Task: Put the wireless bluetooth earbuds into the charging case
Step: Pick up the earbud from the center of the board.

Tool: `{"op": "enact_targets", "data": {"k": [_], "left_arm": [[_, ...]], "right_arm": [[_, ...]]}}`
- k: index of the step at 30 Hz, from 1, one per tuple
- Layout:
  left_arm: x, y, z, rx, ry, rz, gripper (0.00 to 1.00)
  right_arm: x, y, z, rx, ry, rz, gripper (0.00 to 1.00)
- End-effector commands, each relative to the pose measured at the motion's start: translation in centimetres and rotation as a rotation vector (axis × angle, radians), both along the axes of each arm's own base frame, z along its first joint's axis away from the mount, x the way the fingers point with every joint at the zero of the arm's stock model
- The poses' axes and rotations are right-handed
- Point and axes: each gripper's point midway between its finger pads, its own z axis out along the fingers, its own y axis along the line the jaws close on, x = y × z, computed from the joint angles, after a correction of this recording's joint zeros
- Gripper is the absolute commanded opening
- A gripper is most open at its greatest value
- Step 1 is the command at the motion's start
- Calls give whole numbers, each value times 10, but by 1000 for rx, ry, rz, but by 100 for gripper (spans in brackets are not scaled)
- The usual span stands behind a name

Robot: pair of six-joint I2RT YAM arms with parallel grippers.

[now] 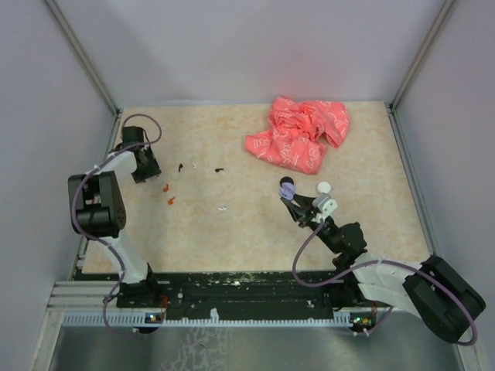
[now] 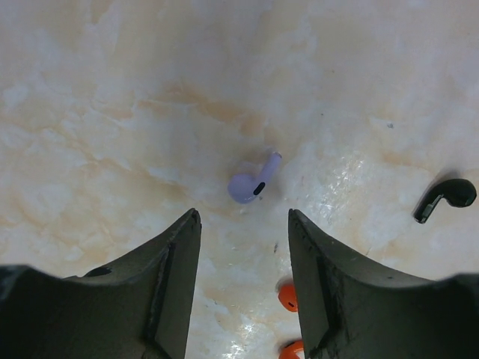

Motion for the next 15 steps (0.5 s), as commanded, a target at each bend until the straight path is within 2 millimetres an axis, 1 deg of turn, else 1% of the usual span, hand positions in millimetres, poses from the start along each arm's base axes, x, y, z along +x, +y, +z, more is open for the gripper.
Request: {"op": "enact_targets", "data": {"k": [1, 3, 6, 9, 12, 15], "left_arm": [[24, -4, 19, -24, -87, -58, 57], [33, -4, 26, -19, -111, -87, 58], [44, -5, 28, -21, -110, -113, 59], [51, -8, 20, -34, -89, -132, 59], [54, -11, 5, -60, -47, -145, 59], [55, -13, -3, -71, -19, -155, 59]], "right_arm": [[-4, 1, 7, 23, -27, 17, 0], [-4, 2, 6, 21, -27, 19, 0], [-4, 2, 5, 15, -23, 20, 0], [-3, 2, 4, 9, -20, 16, 0], [-2, 2, 2, 4, -18, 11, 0], [-1, 2, 1, 0, -17, 11, 0]]}}
